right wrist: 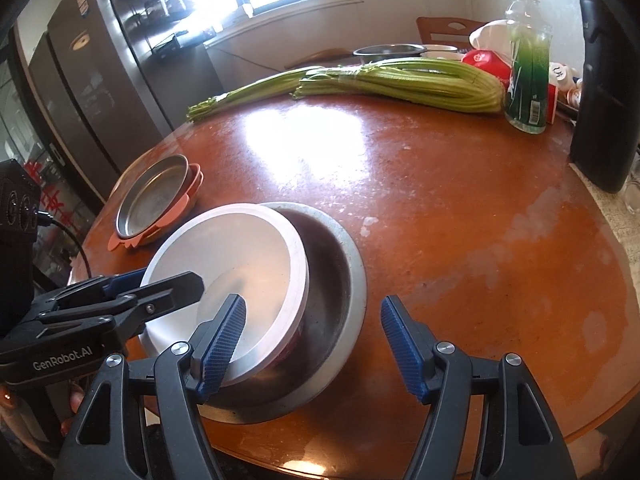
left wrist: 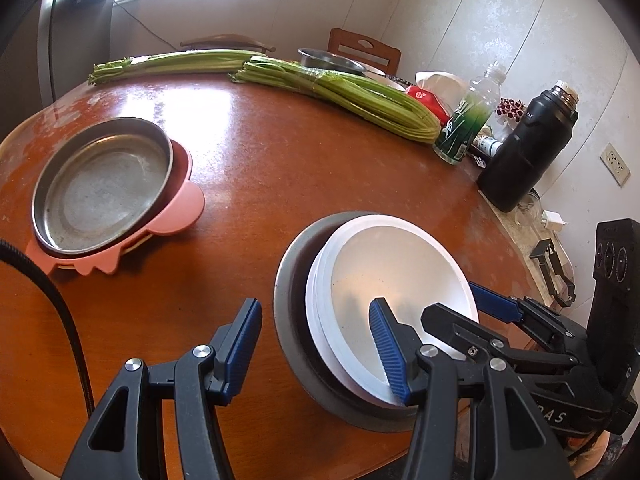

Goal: Organize plates and bowls
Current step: 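Grasp the silver bowl rim with the left gripper, then lift the silver bowl with cups and carry it over the pink pig plate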

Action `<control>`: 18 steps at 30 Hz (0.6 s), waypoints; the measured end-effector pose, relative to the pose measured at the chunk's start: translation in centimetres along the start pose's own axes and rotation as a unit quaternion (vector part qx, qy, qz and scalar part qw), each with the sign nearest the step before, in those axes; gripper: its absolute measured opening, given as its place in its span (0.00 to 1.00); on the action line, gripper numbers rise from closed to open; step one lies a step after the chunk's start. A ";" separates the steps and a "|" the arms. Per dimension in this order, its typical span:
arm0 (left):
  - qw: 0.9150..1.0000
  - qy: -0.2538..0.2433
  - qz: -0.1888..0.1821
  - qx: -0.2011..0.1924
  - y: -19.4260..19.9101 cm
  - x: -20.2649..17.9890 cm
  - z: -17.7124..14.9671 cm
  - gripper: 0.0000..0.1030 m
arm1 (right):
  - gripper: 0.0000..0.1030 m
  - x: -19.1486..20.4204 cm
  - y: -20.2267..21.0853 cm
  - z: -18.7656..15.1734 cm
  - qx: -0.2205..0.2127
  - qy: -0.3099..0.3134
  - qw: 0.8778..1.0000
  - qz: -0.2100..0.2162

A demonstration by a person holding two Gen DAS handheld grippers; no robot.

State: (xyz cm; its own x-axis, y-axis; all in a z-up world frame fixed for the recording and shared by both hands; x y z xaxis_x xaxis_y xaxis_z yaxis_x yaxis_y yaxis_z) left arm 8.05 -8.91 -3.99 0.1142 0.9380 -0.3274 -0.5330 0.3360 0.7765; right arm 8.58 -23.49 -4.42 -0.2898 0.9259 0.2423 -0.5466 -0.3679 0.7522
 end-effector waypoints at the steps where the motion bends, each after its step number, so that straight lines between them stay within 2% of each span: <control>1: 1.000 -0.001 0.000 0.002 -0.2 -0.1 0.0 0.54 | 0.70 0.1 -0.1 0.0 0.002 -0.001 1.000 0.002; 10: 1.000 0.008 -0.011 0.009 -1.0 0.3 0.2 0.54 | 0.70 0.2 -0.5 -0.4 0.008 -0.008 1.000 0.020; 16: 0.999 0.038 -0.033 0.016 -1.5 0.8 0.5 0.54 | 0.70 0.9 -0.9 -0.6 0.016 -0.007 0.999 0.045; 18: 0.998 0.037 -0.047 0.023 -1.8 0.5 0.4 0.54 | 0.70 1.3 -0.9 -0.6 0.016 0.000 0.999 0.038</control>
State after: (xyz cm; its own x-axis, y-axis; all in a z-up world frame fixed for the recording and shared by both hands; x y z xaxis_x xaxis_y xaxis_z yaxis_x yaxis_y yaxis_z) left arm 9.38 -9.05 -5.31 0.0978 0.8939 -0.4374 -0.4843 0.4267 0.7638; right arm 8.19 -22.05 -5.14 -0.3298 0.8957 0.2982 -0.4987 -0.4335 0.7506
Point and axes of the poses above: each gripper's, at about its wrist camera, not at the fingertips, and y roughly against the way its jaws point, x to its left, z to its top, the point moved 3 cm from there along -y, roughly the way its jaws point, and after that the axes turned 4 degrees about y, right-handed, at the moved point
